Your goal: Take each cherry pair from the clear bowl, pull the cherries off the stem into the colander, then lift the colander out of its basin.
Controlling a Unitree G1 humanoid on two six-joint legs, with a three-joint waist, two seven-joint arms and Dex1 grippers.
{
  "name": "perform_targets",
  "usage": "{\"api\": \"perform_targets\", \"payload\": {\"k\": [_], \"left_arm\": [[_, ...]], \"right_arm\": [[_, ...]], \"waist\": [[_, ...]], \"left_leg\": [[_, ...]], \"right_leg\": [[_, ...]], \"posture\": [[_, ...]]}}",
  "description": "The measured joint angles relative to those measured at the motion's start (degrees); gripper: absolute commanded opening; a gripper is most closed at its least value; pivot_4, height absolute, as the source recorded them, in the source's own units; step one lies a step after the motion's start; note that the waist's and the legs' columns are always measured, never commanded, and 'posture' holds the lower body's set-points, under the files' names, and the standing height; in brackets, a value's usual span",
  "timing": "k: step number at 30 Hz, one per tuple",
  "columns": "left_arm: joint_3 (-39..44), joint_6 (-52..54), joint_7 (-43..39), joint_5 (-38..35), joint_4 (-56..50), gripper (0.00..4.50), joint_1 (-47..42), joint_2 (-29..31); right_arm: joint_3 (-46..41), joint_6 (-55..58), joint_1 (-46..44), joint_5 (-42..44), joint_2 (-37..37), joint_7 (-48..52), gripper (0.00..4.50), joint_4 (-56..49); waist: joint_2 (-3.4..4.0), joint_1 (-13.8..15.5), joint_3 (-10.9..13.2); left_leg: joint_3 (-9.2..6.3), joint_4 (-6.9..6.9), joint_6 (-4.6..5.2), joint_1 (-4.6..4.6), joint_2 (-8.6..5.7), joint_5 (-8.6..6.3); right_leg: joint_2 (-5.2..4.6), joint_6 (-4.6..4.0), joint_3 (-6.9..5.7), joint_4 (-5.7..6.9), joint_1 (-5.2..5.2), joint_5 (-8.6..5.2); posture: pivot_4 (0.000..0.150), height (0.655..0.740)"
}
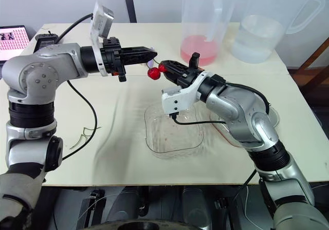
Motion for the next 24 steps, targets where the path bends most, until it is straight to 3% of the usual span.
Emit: {"api": "perform_targets", "payload": {"k": [4, 5, 9, 11, 15, 19, 24], "left_arm": [[-0.1, -1.1, -0.7, 1.2, 1.3, 0.00, 0.0, 0.3], [-0.2, -1.6, -1.2, 1.6, 1.7, 0.00, 0.0, 0.6], [-0.5, -3.0, -4.2, 2.3, 2.5, 0.00, -0.2, 1.7], [-0.4, -3.9, -7.0, 2.1, 2.4, 0.00, -0.2, 2.4], [-0.4, -5.0, -12.6, 0.4, 0.5, 0.00, -0.2, 3.3], [-0.3, -4.9, -15.9, -2.0, -2.0, 0.00, 1.9, 3.6], [-0.4, -4.7, -15.9, -2.9, -3.4, 0.00, 3.0, 2.9]], "right_arm": [[-2.9, 4.8, 1.3, 5.9, 1.5, 2.5, 4.26, -1.0], [-4.3, 7.1, 2.0, 8.0, 2.5, 3.1, 4.46, -2.0], [-9.8, 20.2, 3.8, 18.3, 4.9, 7.0, 4.46, -5.4], [-17.4, 37.2, 2.1, 31.8, 10.2, 9.2, 4.46, -7.6], [-28.9, 61.2, -5.3, 56.1, 4.6, 17.7, 4.46, -8.1], [-30.5, 69.8, -7.1, 65.3, -1.6, 20.5, 4.46, -6.2], [-27.2, 74.9, -8.8, 73.5, -2.3, 20.8, 4.46, -5.0]], "waist": [[0.00, 0.0, 0.0], [0.00, 0.1, 0.0], [0.00, 0.1, 0.0], [0.02, 0.0, 0.0], [0.08, 0.2, 0.0], [0.07, 0.1, 0.0], [0.08, -0.2, 0.0]], "left_leg": [[0.00, 0.00, 0.00, 0.00, 0.00, 0.00], [-0.01, 0.00, 0.00, 0.00, 0.00, 0.00], [-0.03, 0.01, 0.00, 0.00, 0.00, 0.00], [-0.04, 0.02, 0.00, 0.01, 0.00, 0.00], [-0.10, -0.01, 0.01, 0.01, 0.01, 0.00], [-0.10, -0.03, 0.01, 0.01, 0.01, -0.01], [-0.10, -0.02, 0.02, 0.03, 0.01, 0.00]], "right_leg": [[0.00, 0.00, 0.00, 0.01, 0.00, 0.00], [0.00, 0.00, -0.01, 0.02, 0.00, 0.00], [0.00, 0.00, -0.01, 0.06, 0.00, 0.00], [0.00, -0.01, -0.01, 0.13, 0.00, 0.01], [-0.02, -0.04, -0.06, 0.10, 0.01, 0.00], [-0.02, -0.22, -0.07, 0.08, 0.01, -0.11], [0.02, -0.18, -0.05, 0.12, -0.01, -0.10]], "posture": [[0.150, 0.7400], [0.150, 0.7400], [0.150, 0.7400], [0.150, 0.7400], [0.150, 0.7400], [0.150, 0.7400], [0.150, 0.7400]]}}
